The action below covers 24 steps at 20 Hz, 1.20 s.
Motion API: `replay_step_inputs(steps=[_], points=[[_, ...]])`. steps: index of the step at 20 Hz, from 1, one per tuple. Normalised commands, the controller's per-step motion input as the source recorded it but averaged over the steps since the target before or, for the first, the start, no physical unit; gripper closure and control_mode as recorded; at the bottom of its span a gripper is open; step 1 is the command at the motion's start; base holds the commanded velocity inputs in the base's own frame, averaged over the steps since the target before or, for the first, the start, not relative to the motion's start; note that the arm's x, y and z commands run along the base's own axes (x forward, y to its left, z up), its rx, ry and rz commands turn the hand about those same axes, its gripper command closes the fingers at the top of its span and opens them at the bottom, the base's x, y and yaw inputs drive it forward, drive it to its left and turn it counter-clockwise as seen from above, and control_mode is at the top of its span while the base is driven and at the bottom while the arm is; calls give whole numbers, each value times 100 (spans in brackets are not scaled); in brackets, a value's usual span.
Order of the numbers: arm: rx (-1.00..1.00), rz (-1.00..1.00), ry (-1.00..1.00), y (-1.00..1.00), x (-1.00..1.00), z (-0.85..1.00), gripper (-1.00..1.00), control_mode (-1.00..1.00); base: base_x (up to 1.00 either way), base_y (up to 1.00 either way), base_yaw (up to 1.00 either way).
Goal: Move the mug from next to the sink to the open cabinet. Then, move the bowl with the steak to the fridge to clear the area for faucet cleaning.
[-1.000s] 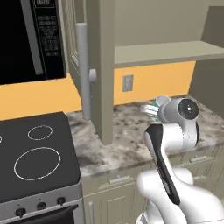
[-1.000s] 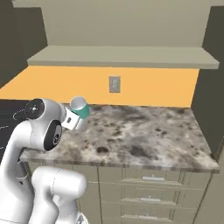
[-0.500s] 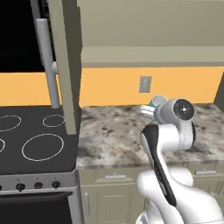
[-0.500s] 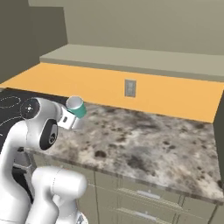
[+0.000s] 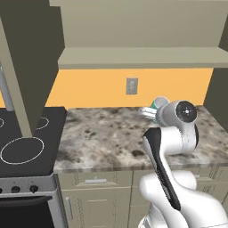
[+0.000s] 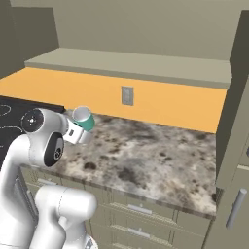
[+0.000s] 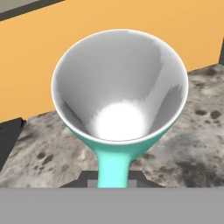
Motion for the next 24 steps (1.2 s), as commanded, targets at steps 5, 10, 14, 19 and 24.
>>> replay_step_inputs(steps=[5,10,14,19,24], points=[[0,0,0,0,4,3,100,-100,5,-8,4],[1,0,-1,0,-4,77,100,-100,0,0,0],[-1,0,7,0,0,100,100,-100,0,0,0],[-6,0,31,0,0,100,100,-100,0,0,0],[-18,-9,11,0,-22,92,100,-100,0,0,0]])
